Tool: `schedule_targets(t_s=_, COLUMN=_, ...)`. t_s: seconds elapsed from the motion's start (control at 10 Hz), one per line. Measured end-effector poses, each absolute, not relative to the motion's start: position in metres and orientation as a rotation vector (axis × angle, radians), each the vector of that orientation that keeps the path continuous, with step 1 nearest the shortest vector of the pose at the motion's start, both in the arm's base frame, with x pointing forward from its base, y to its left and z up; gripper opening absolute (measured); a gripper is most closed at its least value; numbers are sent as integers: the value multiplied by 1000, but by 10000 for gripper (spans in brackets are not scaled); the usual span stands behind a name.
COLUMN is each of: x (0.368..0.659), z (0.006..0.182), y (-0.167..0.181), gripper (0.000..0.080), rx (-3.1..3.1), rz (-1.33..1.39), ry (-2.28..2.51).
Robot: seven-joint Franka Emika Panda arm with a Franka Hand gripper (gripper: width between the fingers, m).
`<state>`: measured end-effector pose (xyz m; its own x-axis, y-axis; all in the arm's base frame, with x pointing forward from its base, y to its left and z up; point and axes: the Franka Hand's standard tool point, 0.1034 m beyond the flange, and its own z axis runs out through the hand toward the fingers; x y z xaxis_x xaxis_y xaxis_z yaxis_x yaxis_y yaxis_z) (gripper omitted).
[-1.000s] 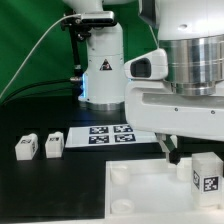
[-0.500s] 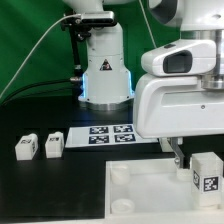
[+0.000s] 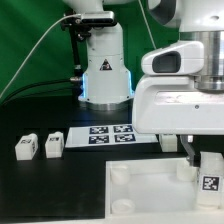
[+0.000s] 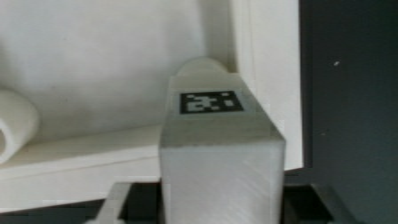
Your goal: Assemble one leg
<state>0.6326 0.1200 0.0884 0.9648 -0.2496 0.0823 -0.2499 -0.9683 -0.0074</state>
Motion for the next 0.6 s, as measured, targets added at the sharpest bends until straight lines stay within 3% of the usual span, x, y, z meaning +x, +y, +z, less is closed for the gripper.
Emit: schedule_targets(t_s=0.6, x=631, z=86, y=110, gripper=292, rx=2544, rz=-32, ry=-1965)
